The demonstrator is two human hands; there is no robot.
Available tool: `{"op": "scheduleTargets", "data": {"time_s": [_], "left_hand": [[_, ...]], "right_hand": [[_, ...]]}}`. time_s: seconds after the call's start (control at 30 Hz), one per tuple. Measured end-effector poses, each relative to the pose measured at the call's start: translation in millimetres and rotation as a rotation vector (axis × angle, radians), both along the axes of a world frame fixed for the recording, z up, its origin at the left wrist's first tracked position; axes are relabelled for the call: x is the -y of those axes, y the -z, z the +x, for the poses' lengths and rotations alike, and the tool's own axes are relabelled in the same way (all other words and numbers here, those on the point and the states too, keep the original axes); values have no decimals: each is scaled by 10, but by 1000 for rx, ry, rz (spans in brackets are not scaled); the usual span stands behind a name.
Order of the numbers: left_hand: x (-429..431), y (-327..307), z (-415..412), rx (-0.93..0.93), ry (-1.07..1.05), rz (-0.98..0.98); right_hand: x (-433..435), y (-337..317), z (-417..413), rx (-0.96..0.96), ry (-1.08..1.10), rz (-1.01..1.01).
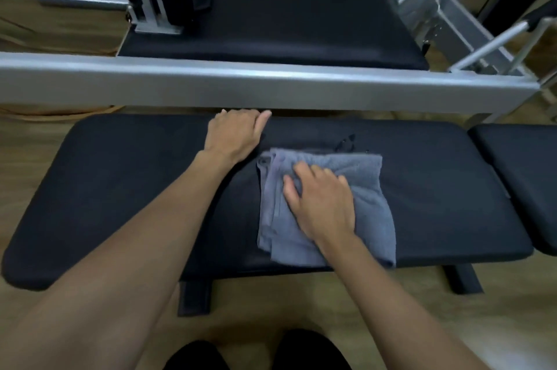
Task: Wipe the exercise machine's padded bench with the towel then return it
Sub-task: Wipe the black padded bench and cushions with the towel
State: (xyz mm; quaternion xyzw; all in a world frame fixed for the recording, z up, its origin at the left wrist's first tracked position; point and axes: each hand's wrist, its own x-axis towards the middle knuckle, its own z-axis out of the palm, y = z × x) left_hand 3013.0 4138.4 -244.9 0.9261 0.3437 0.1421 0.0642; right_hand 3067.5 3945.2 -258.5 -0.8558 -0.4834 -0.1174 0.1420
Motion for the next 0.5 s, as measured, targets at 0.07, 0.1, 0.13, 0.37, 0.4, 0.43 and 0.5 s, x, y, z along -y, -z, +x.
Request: {"op": "scheduleTargets", "data": {"time_s": [0.07,0.1,0.13,0.37,0.4,0.43,0.5], "left_hand": [[-53,-32,30,15,-32,8],[-82,-43,51,17,-40,-20],[-107,-43,66,10,-45,-56],[-159,-9,28,-31,48,-190],[-129,-18,29,-30,35,-216],[-80,-42,29,-23,17,-239],[8,-95,35,-5,-3,-261]], "right_hand": [[-299,-5,224,-5,4,11],[-484,-11,346,-3,5,14],[-677,-13,470,-8,3,13],[-1314,-1,884,83,-27,-63],[-1247,1,834,83,-19,-57],[-1146,-1,771,67,-10,-48],[-885,-11,630,29,14,-24]]}}
